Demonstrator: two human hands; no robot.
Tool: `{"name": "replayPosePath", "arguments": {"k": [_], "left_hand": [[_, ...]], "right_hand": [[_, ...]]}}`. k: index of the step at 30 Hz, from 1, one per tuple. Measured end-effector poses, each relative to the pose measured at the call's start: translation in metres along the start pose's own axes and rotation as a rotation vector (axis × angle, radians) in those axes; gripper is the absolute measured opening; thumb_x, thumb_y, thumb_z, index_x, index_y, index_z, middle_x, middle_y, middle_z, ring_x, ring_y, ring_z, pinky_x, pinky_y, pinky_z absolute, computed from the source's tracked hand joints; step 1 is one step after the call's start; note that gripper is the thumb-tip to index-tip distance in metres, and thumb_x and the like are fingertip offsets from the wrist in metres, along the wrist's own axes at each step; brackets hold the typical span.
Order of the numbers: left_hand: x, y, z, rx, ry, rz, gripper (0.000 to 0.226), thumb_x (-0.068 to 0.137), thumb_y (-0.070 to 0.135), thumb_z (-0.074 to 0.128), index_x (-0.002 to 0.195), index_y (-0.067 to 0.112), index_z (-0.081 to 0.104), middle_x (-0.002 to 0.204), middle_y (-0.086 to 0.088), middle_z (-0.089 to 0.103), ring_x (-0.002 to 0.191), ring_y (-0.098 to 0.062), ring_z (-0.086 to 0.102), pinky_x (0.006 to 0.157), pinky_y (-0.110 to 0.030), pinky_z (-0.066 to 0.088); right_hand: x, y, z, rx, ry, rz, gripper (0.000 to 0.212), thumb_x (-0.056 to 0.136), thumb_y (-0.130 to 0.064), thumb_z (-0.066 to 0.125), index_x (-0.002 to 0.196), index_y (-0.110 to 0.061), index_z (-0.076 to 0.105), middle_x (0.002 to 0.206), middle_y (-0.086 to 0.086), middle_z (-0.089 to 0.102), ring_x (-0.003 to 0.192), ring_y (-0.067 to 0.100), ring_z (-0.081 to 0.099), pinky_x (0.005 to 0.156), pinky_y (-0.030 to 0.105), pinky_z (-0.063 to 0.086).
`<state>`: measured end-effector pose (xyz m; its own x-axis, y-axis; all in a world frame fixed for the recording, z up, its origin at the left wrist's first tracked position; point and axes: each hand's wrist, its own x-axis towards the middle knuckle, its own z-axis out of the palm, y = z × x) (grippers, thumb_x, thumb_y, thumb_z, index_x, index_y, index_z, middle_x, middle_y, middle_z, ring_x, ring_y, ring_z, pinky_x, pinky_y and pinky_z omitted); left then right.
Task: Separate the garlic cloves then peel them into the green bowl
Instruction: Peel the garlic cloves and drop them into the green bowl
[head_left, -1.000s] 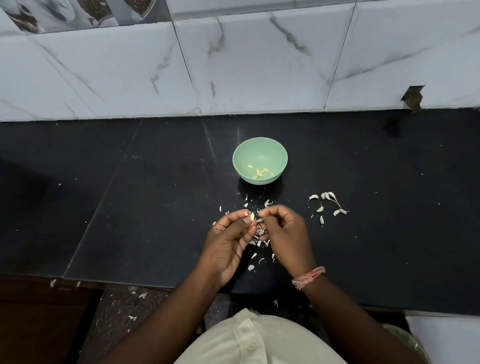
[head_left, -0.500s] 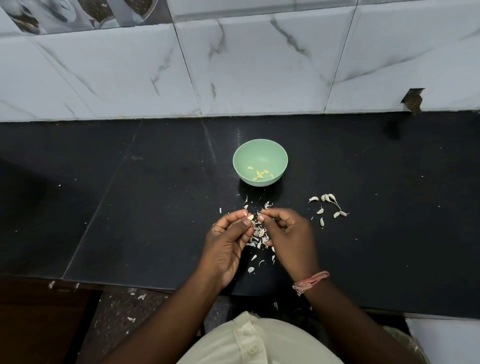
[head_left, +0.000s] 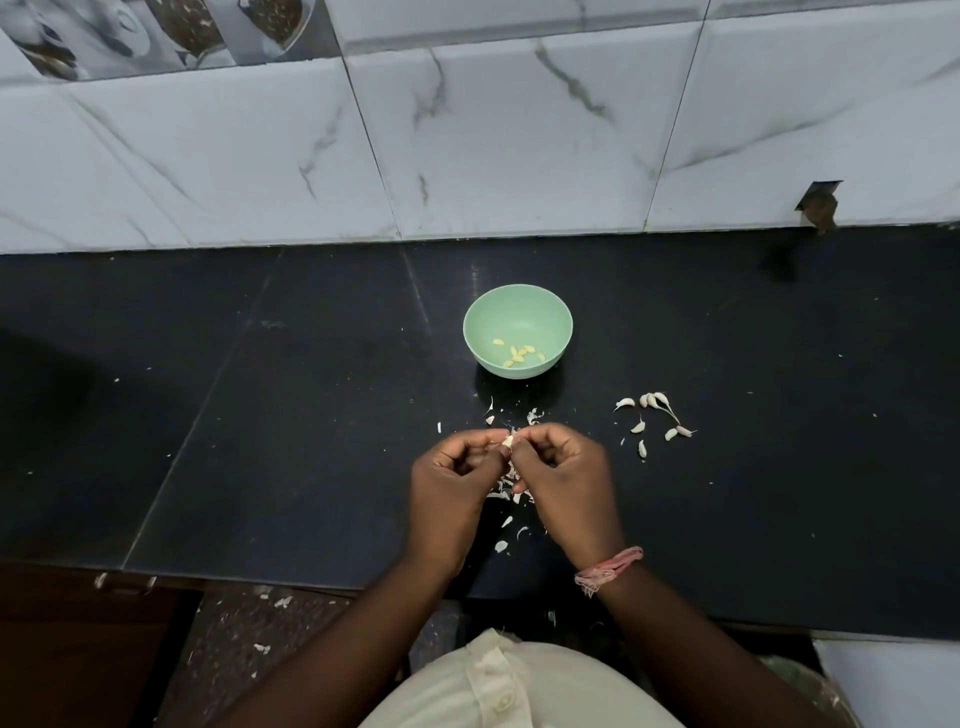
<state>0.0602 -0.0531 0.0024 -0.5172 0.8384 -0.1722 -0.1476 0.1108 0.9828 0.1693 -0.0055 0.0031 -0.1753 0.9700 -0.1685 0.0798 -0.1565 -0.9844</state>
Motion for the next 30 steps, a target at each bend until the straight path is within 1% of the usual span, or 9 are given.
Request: {"name": "replayPosePath", "arguments": {"k": [4,8,13,16,19,21,24,28,30], "left_hand": [[-0.001,0.002,0.001,0.021,0.026,-0.003,0.014,0.086,-0.003,0.075,0.098,0.004,0.078,0.088,-0.010,0.078,0.083,-0.020,0.073,0.077,-0.031,0.059],[-0.001,0.002,-0.002,0.023,0.023,-0.031,0.015,0.084,0.000,0.078,0.098,0.005,0.079,0.090,-0.009,0.079,0.092,-0.028,0.075,0.084,-0.039,0.059],[0.000,0.002,-0.002,-0.078,0.020,-0.087,0.016,0.084,0.000,0.077,0.100,0.001,0.078,0.091,-0.018,0.077,0.084,-0.026,0.074,0.081,-0.036,0.061],[0.002,0.001,-0.002,-0.222,0.005,-0.161,0.017,0.084,-0.001,0.075,0.101,0.000,0.077,0.094,-0.026,0.074,0.080,-0.029,0.071,0.078,-0.034,0.061],[0.003,0.001,-0.002,-0.273,-0.009,-0.201,0.018,0.085,-0.003,0.073,0.102,0.000,0.076,0.093,-0.022,0.075,0.079,-0.023,0.072,0.071,-0.026,0.061],[0.004,0.001,-0.002,-0.294,-0.031,-0.220,0.022,0.086,-0.002,0.071,0.108,0.001,0.074,0.097,-0.021,0.075,0.083,-0.022,0.073,0.072,-0.025,0.061],[0.006,0.000,-0.002,-0.270,-0.061,-0.247,0.019,0.089,0.000,0.068,0.108,0.000,0.074,0.098,-0.021,0.075,0.083,-0.021,0.073,0.073,-0.025,0.061],[0.004,0.002,0.001,-0.167,-0.113,-0.244,0.013,0.096,0.001,0.062,0.098,0.002,0.075,0.085,-0.014,0.075,0.076,-0.016,0.070,0.069,-0.023,0.059],[0.002,0.004,0.003,-0.152,-0.125,-0.250,0.016,0.099,0.002,0.059,0.098,0.001,0.075,0.082,-0.012,0.075,0.074,-0.013,0.070,0.068,-0.023,0.058]], "right_hand": [[0.001,-0.004,-0.002,0.044,-0.025,0.004,0.009,0.091,0.000,0.068,0.085,-0.003,0.074,0.074,0.015,0.073,0.058,0.018,0.066,0.050,0.018,0.049],[0.003,-0.004,-0.004,0.057,-0.075,0.018,0.013,0.091,0.002,0.068,0.083,-0.005,0.074,0.071,0.014,0.073,0.055,0.019,0.067,0.051,0.019,0.049],[0.005,-0.009,-0.003,0.073,-0.101,0.013,0.011,0.090,0.006,0.064,0.083,0.005,0.072,0.064,0.019,0.069,0.050,0.016,0.063,0.049,0.020,0.050],[0.004,-0.012,-0.001,0.087,-0.103,0.021,0.010,0.091,0.008,0.061,0.084,0.007,0.069,0.058,0.012,0.066,0.044,0.011,0.061,0.046,0.020,0.049],[0.005,-0.009,-0.002,0.072,-0.090,0.021,0.009,0.092,0.004,0.063,0.085,0.005,0.068,0.057,0.004,0.065,0.042,0.007,0.056,0.043,0.020,0.045],[0.006,-0.005,-0.003,0.047,-0.080,0.019,0.009,0.092,0.002,0.063,0.086,0.004,0.068,0.053,-0.003,0.063,0.041,0.003,0.052,0.042,0.018,0.041],[0.006,-0.002,-0.004,-0.005,-0.079,0.012,0.007,0.092,0.002,0.063,0.087,0.003,0.068,0.057,-0.001,0.067,0.045,0.001,0.057,0.046,0.015,0.043],[0.009,0.006,-0.005,-0.104,-0.049,-0.013,0.008,0.089,-0.003,0.067,0.084,-0.009,0.069,0.073,0.010,0.073,0.065,0.018,0.070,0.059,0.034,0.058],[0.011,0.011,-0.006,-0.164,-0.041,-0.039,0.009,0.088,-0.006,0.068,0.083,-0.013,0.069,0.074,0.008,0.072,0.070,0.023,0.072,0.064,0.037,0.058]]}}
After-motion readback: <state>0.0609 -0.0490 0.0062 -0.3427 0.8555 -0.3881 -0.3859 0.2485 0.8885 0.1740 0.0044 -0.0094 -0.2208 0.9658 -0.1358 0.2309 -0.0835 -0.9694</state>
